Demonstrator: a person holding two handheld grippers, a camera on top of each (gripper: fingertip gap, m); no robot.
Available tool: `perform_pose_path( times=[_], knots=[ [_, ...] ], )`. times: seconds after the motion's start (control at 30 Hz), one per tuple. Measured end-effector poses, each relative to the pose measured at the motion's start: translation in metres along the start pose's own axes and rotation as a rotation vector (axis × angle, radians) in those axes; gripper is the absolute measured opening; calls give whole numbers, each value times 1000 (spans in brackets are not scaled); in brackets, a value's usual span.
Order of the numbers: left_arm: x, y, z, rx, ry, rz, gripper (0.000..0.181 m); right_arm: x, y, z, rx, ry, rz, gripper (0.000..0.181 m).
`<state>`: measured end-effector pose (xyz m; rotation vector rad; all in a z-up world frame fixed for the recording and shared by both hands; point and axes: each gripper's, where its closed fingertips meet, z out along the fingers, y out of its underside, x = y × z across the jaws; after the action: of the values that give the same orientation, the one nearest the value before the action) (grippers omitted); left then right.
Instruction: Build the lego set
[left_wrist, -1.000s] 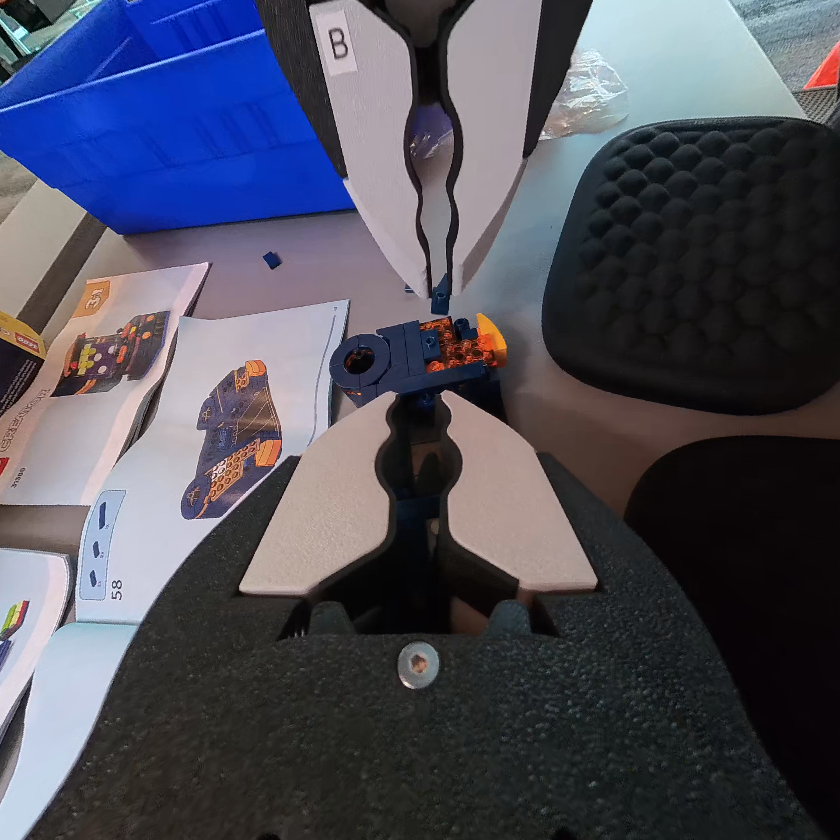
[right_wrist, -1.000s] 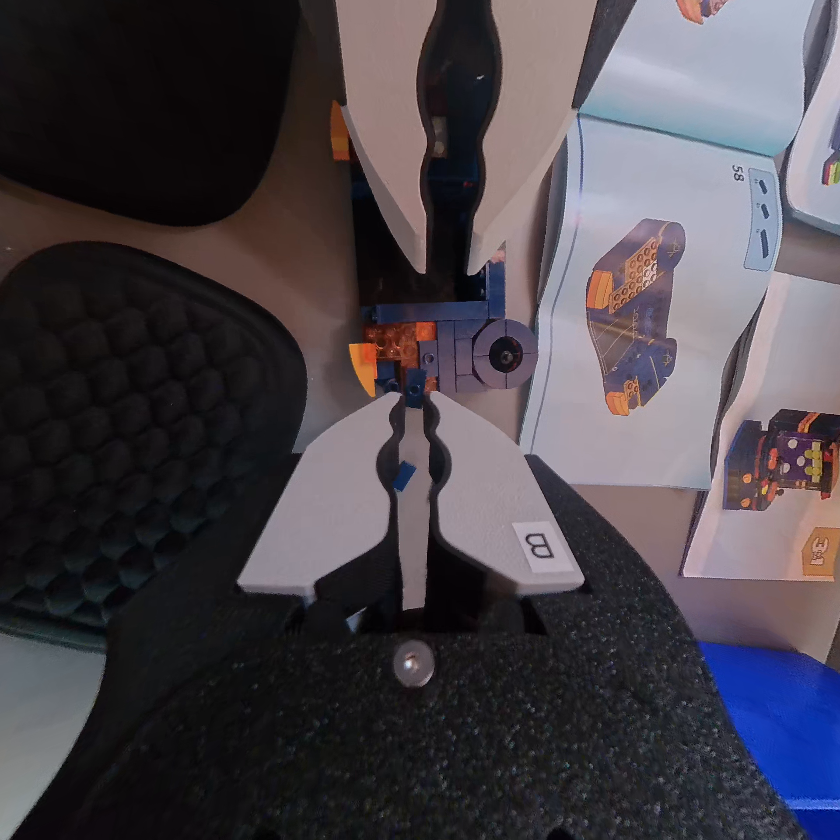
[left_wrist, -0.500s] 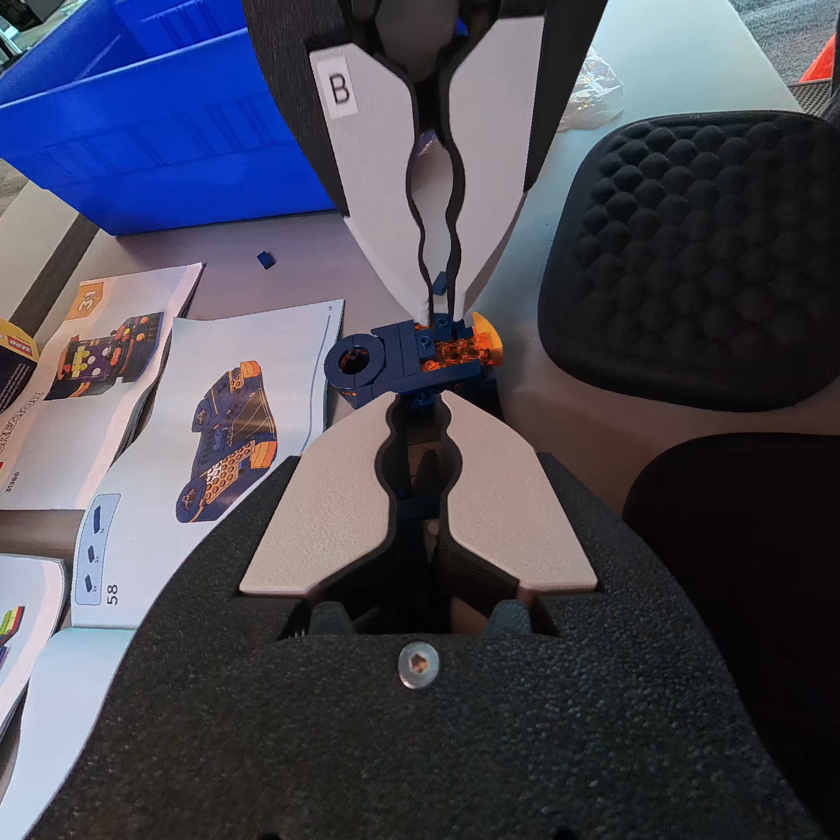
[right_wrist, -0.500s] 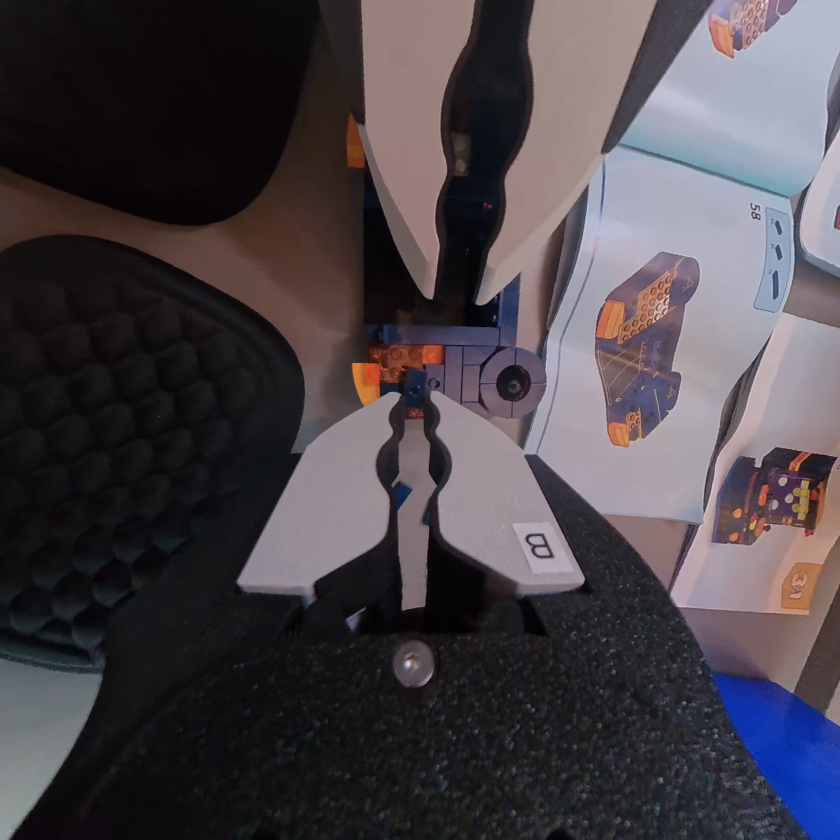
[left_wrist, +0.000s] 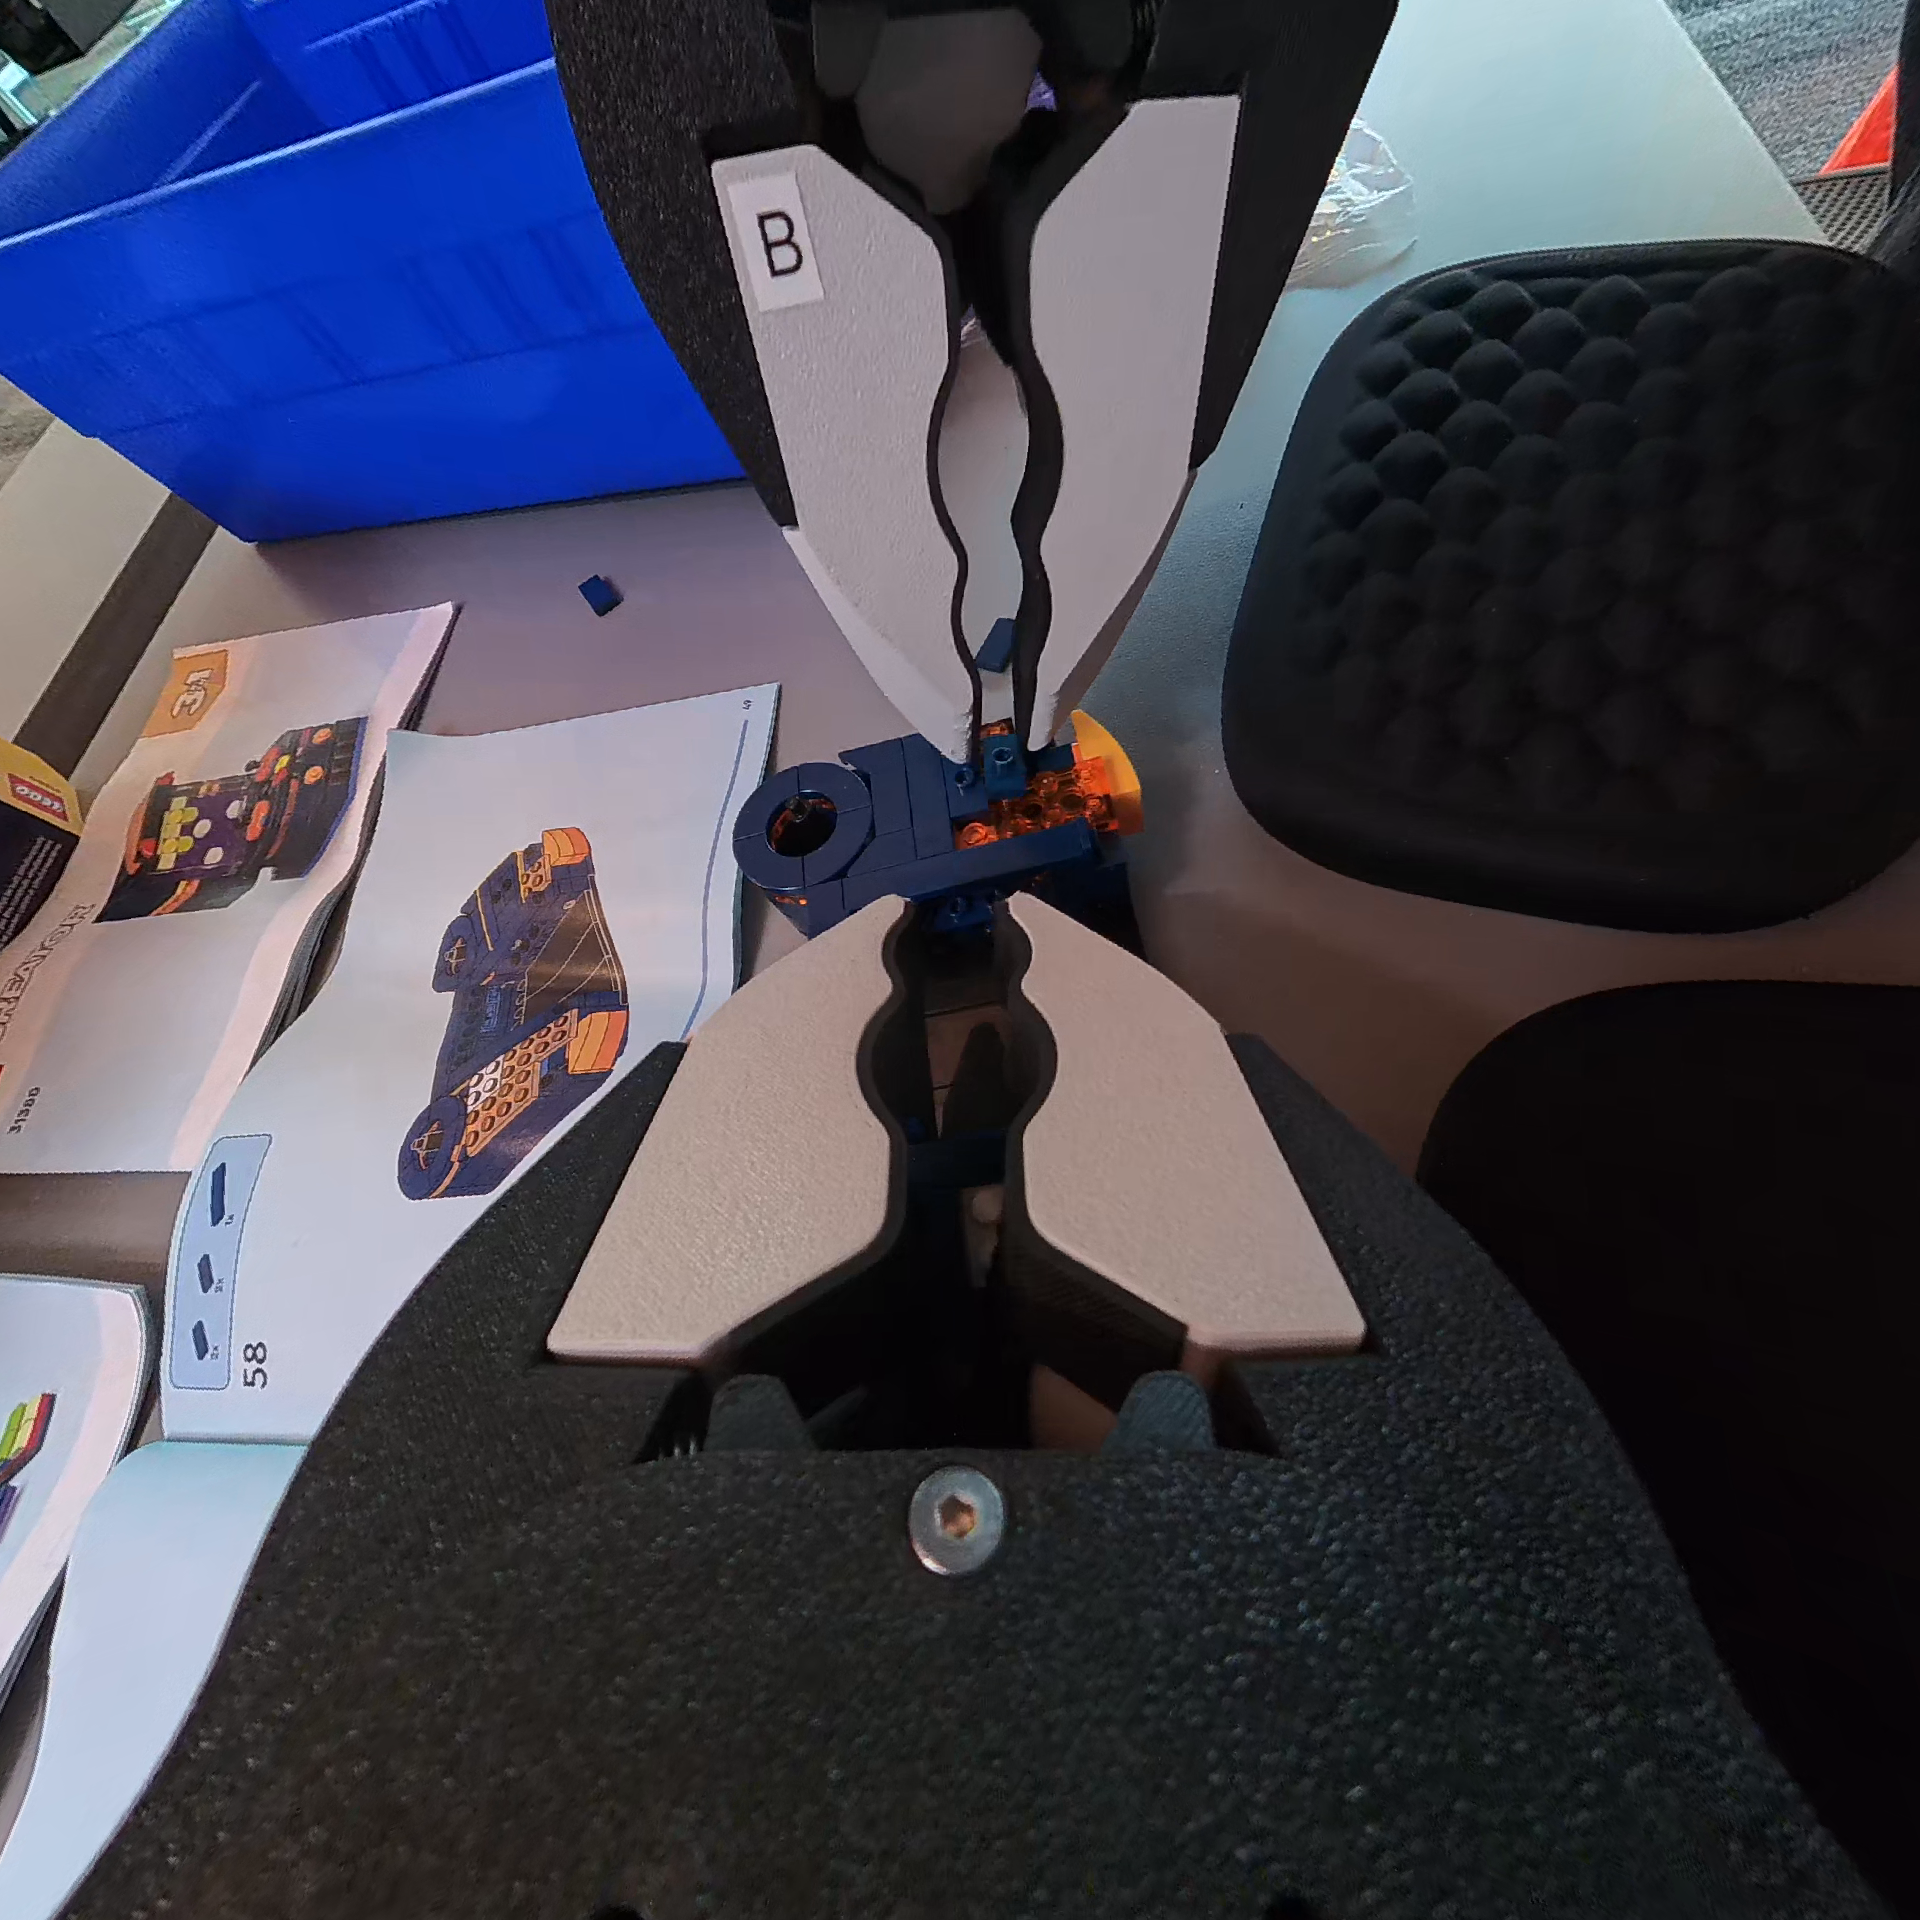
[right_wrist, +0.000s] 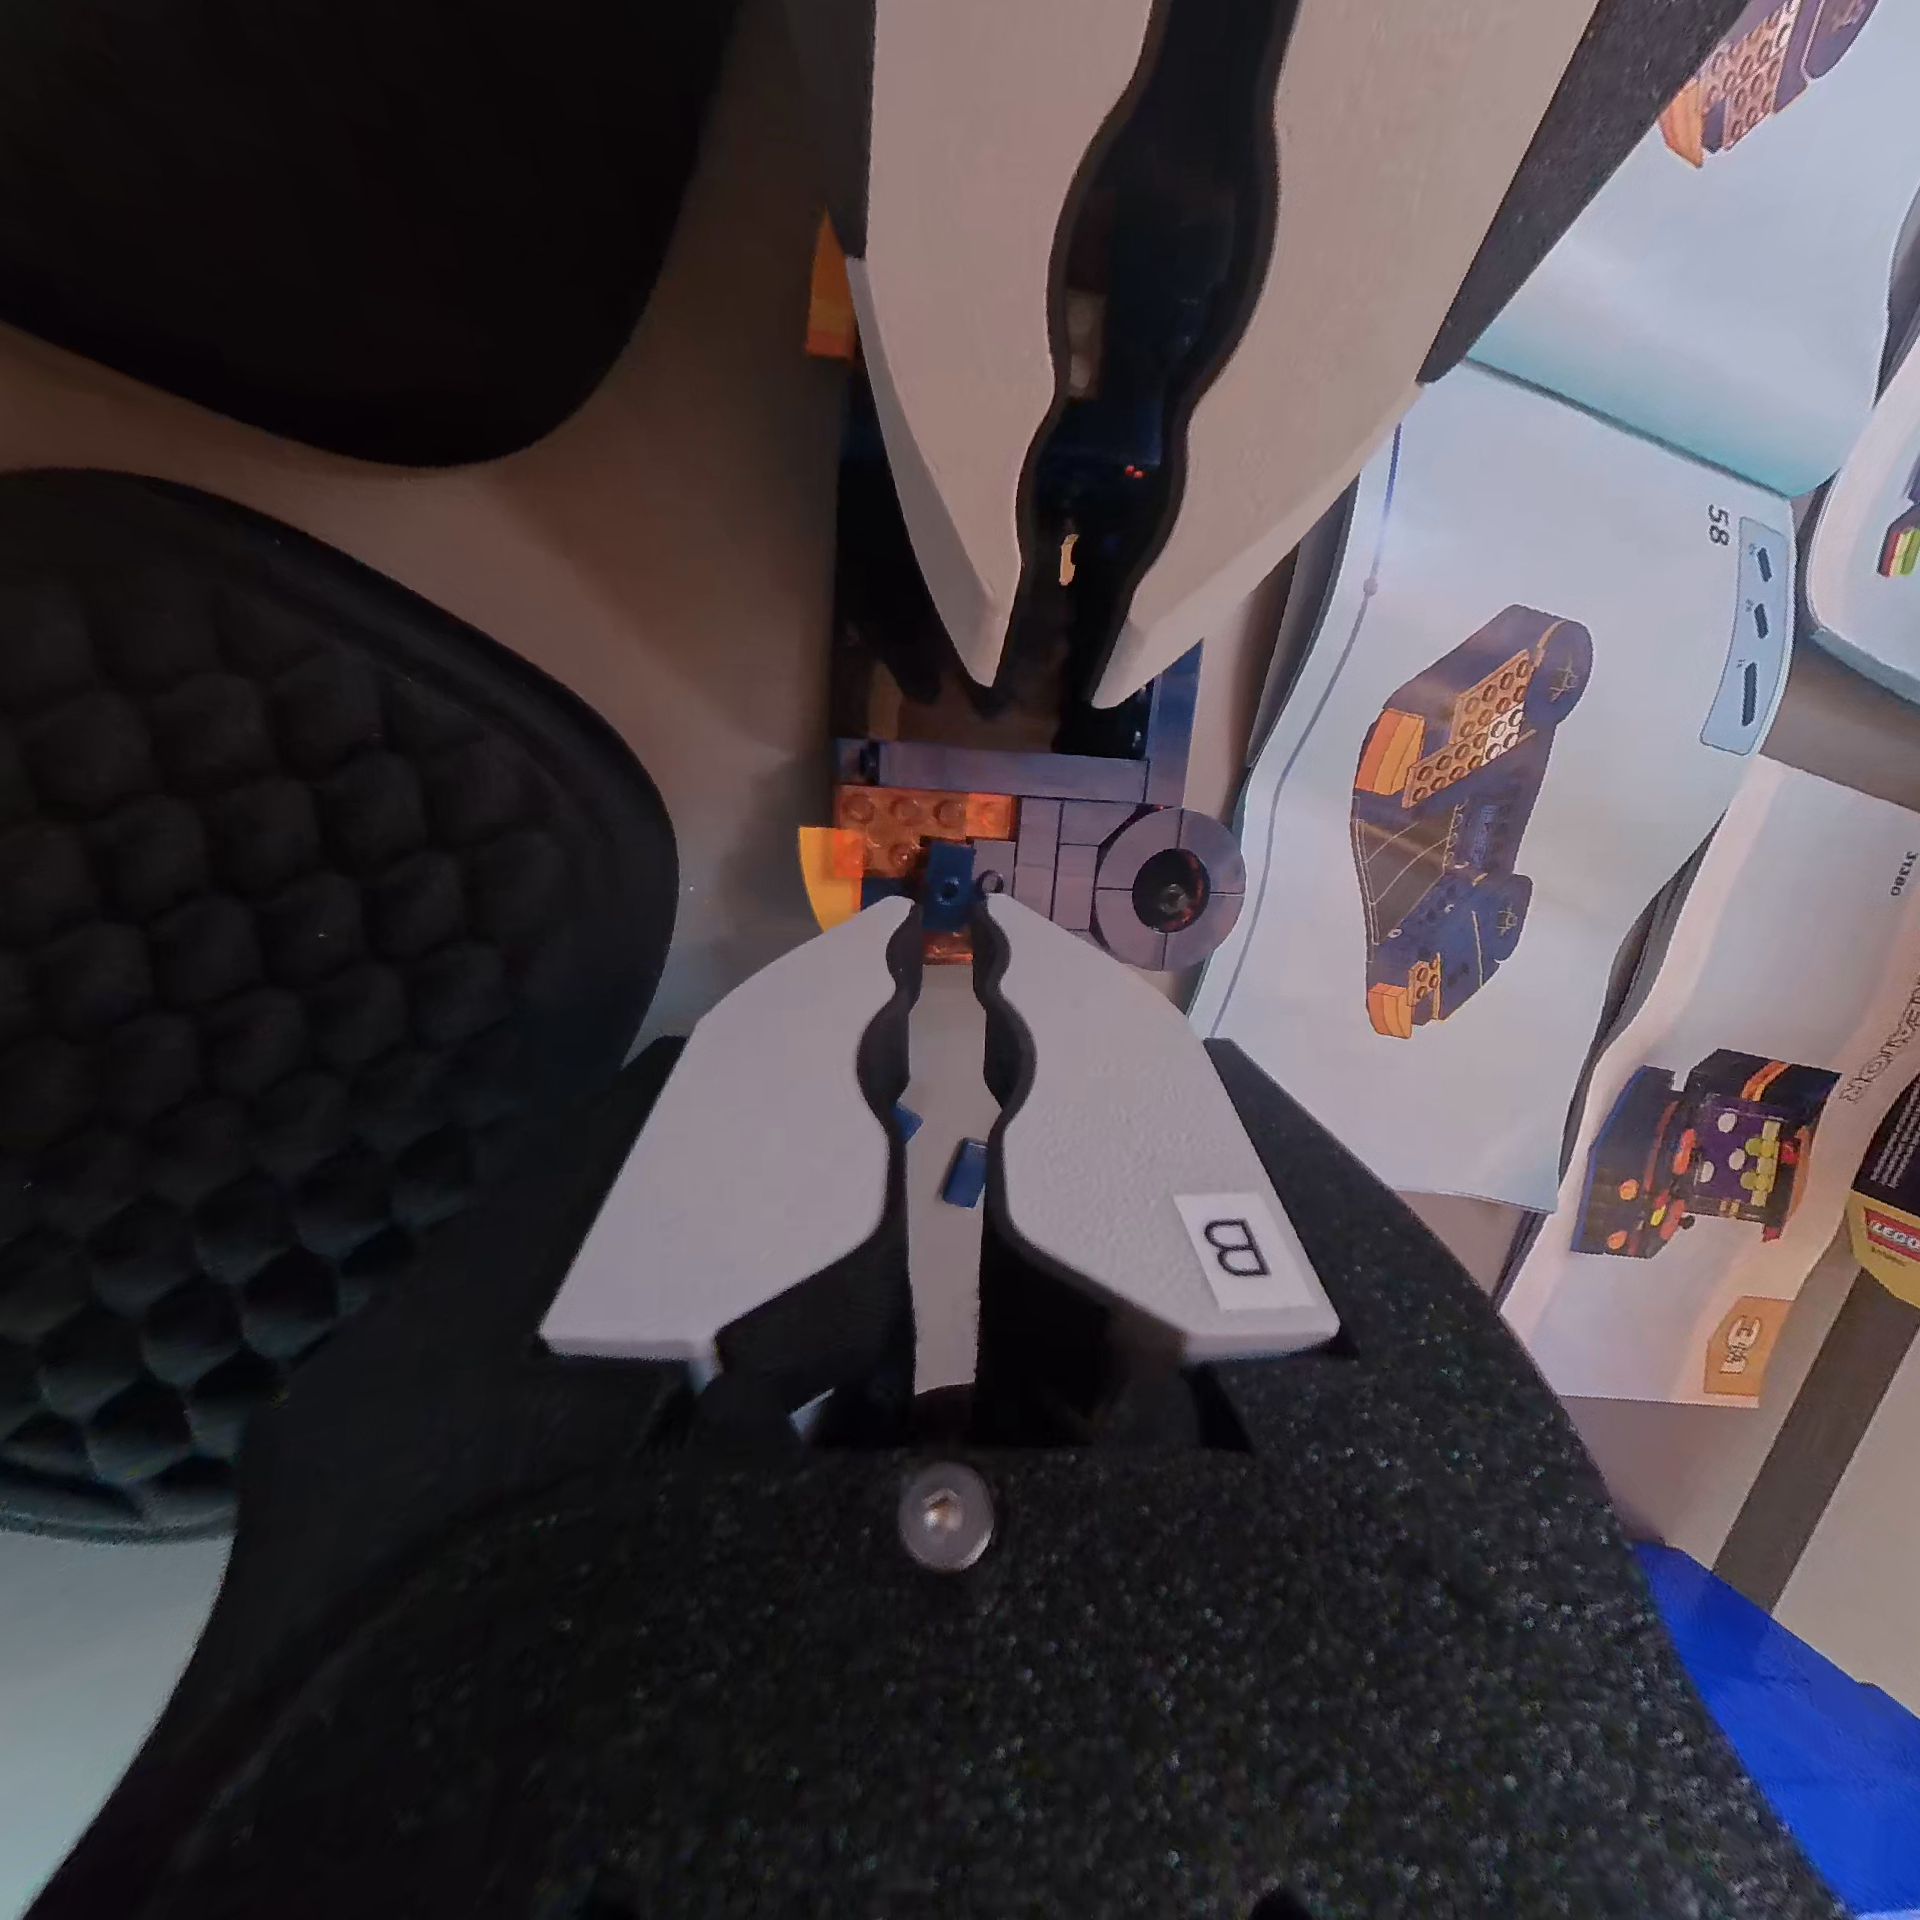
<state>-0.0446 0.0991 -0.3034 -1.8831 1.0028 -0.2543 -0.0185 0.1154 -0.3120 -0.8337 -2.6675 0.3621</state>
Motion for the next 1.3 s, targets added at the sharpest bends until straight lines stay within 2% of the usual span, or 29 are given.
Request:
perform_pose_path(
  times=[0.73,0.8,0.93,1.07,1.3],
  knots=[
    [0,0,0,1,1,5,13,6,0,-5,34,27,58,8],
    [0,0,0,0,0,7,13,4,-2,-9,64,22,76,0],
    [0,-4,0,17,-14,22,13,-5,-13,-11,159,-25,122,0],
    [3,-11,-1,55,-11,50,15,-3,-10,-6,149,-2,139,0],
    [13,-11,3,30,22,96,15,2,-7,-1,127,10,170,0]
  ],
)
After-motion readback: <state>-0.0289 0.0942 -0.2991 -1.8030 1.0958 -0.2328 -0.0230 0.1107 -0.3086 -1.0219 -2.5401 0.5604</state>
